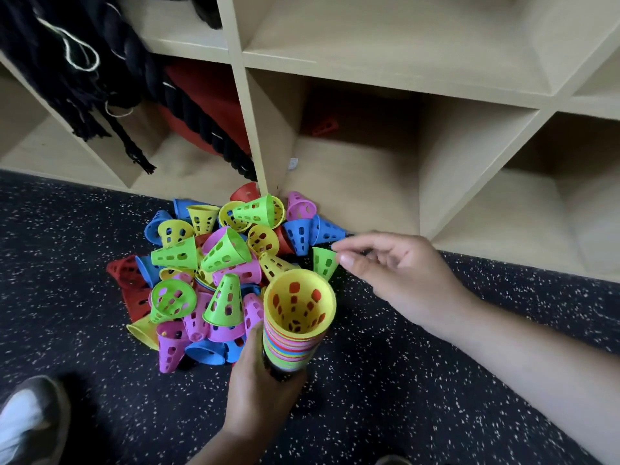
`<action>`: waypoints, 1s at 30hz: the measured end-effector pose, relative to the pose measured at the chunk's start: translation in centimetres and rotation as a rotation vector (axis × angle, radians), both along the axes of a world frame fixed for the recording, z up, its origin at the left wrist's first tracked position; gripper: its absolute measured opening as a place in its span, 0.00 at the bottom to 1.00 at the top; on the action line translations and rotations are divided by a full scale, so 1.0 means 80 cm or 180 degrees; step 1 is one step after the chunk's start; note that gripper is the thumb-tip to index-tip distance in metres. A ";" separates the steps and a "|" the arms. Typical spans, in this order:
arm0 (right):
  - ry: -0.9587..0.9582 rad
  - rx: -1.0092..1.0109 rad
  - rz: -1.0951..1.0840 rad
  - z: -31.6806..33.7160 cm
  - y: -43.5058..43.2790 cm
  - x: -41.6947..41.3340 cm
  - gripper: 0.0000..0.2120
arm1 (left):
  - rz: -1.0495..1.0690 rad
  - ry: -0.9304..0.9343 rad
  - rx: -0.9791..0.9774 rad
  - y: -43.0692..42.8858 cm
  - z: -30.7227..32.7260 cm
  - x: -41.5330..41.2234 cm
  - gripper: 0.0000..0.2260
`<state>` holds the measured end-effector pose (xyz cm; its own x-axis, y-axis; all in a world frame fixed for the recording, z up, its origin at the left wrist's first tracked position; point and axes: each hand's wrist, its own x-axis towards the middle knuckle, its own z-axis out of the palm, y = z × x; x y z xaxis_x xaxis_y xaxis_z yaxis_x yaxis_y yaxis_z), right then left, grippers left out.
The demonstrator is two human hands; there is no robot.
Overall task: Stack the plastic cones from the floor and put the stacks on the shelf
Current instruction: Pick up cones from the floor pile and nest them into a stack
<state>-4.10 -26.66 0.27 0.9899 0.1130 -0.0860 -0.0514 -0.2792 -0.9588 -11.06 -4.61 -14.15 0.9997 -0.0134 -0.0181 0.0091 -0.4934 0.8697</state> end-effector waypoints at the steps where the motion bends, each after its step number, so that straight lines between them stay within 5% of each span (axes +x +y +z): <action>1: -0.0012 -0.0004 0.0168 -0.005 0.004 0.002 0.09 | 0.0008 -0.0014 -0.0020 0.002 -0.001 0.001 0.35; 3: -0.0062 0.0035 0.0390 -0.012 0.012 0.008 0.08 | 0.0034 0.0013 -0.0080 0.005 -0.006 0.004 0.35; 6: 0.0325 -0.0055 -0.0288 -0.038 0.012 0.038 0.06 | 0.0046 0.0043 -0.0138 0.007 -0.010 0.006 0.35; 10: 0.1220 -0.1157 -0.0452 -0.117 -0.003 0.092 0.20 | 0.0013 0.0078 -0.0257 0.007 -0.011 0.005 0.33; 14: 0.1841 -0.1093 -0.0397 -0.162 -0.007 0.110 0.23 | 0.0010 0.0079 -0.0335 0.007 -0.008 0.005 0.33; 22: 0.1214 -0.0943 -0.0699 -0.128 -0.024 0.075 0.02 | 0.0005 0.0111 -0.0292 0.009 -0.011 0.005 0.36; 30: -0.0280 0.0399 -0.0811 0.059 -0.008 -0.023 0.06 | -0.0037 0.0073 -0.0190 0.004 -0.004 -0.005 0.34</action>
<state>-5.90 -27.34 4.95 0.9907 -0.1358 0.0005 -0.0197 -0.1470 -0.9889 -11.46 -4.32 -14.48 0.9989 -0.0267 -0.0397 0.0239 -0.4410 0.8972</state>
